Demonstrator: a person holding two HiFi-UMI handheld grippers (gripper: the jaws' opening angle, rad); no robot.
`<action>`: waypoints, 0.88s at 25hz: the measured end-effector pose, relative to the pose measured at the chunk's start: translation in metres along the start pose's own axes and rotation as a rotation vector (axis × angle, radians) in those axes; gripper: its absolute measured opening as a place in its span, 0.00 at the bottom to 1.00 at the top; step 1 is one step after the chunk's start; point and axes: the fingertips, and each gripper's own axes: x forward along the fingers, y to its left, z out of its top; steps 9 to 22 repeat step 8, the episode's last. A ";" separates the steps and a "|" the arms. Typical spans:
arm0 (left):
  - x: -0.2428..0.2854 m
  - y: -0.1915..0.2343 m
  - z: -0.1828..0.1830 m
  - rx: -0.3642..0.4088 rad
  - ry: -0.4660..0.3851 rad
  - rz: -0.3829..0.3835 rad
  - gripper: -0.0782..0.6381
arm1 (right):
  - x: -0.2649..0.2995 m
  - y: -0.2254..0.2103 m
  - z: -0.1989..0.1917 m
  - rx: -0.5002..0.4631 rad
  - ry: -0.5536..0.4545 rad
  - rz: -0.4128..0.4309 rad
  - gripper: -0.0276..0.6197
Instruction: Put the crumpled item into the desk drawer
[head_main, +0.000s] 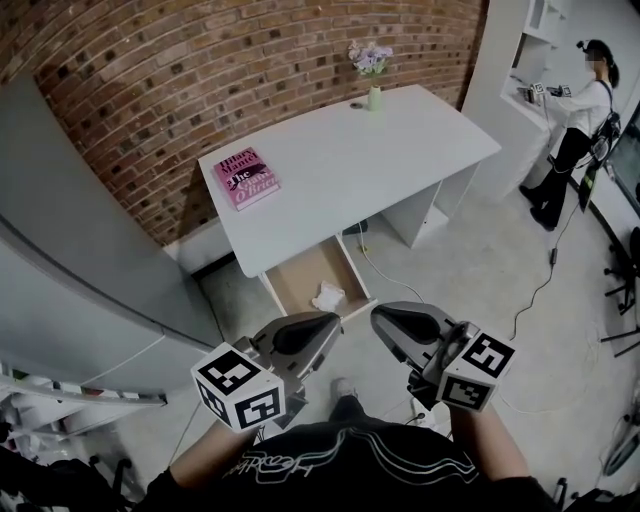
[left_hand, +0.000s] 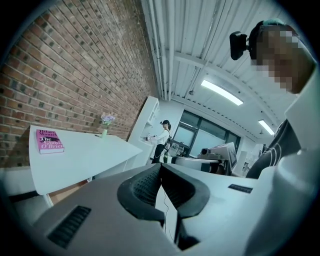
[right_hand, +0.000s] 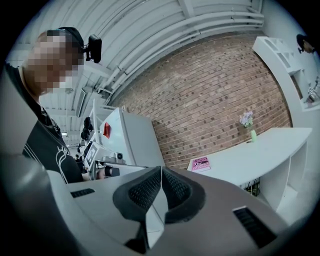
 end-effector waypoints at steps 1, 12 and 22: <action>0.003 0.003 0.000 -0.005 0.000 0.003 0.14 | 0.001 -0.004 -0.001 0.003 0.004 0.000 0.11; 0.015 0.024 0.007 -0.011 -0.004 0.012 0.14 | 0.012 -0.027 -0.004 -0.004 0.051 -0.018 0.11; 0.015 0.024 0.007 -0.011 -0.004 0.012 0.14 | 0.012 -0.027 -0.004 -0.004 0.051 -0.018 0.11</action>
